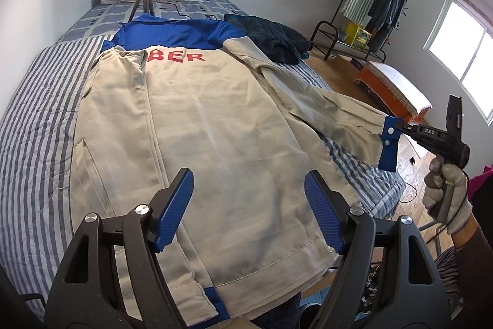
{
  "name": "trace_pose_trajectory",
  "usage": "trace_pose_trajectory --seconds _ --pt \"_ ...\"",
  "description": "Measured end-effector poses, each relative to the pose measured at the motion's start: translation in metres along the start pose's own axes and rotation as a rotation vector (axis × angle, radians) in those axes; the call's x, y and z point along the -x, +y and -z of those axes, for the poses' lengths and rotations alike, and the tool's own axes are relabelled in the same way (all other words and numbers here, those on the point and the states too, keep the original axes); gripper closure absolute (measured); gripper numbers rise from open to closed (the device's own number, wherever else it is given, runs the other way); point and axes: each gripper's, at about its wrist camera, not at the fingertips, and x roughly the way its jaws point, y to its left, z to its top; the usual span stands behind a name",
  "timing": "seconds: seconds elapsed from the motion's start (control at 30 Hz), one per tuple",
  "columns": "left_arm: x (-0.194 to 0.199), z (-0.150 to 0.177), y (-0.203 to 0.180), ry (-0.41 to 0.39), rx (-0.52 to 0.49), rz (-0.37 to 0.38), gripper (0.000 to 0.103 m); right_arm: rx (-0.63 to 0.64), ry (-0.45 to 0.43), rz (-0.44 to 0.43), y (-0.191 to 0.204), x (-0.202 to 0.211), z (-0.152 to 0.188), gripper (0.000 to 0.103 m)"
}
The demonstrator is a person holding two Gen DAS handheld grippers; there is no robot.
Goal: Fold large clothes
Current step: 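Lift the cuff with the right tool toward the left tool, then grasp the blue cuff with the left tool while the right tool releases it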
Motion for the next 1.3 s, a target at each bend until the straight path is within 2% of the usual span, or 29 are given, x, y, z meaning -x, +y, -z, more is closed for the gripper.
trace_pose_trajectory --seconds 0.23,0.33,0.6,0.7,0.83,1.0,1.1,1.17,1.27,1.3 --pt "0.009 -0.002 0.023 -0.013 0.098 0.003 0.027 0.243 0.050 -0.152 0.094 0.015 0.032 0.103" --pt "0.012 -0.002 0.034 -0.007 0.155 0.011 0.027 0.379 0.076 -0.165 0.133 0.015 0.054 0.103" --pt "0.016 0.003 0.046 -0.004 0.207 0.014 0.027 0.381 0.156 -0.201 0.145 -0.008 0.072 0.103" --pt "0.015 0.001 0.047 -0.008 0.222 0.015 0.027 0.432 0.175 -0.245 0.162 -0.004 0.086 0.103" --pt "0.010 0.000 0.049 0.002 0.238 0.016 0.027 0.602 0.241 -0.343 0.204 0.001 0.128 0.103" --pt "0.000 0.004 0.049 0.038 0.253 0.025 0.027 0.803 0.397 -0.422 0.235 -0.011 0.198 0.103" --pt "-0.008 0.008 0.050 0.067 0.263 0.032 0.027 0.857 0.474 -0.434 0.239 -0.020 0.224 0.103" --pt "-0.015 0.011 0.051 0.094 0.276 0.040 0.027 0.866 0.491 -0.432 0.239 -0.022 0.230 0.103" --pt "-0.026 0.019 0.054 0.137 0.307 0.052 0.027 0.827 0.497 -0.461 0.236 -0.018 0.222 0.089" --pt "-0.029 0.021 0.054 0.149 0.314 0.058 0.027 0.804 0.492 -0.473 0.233 -0.016 0.216 0.074"
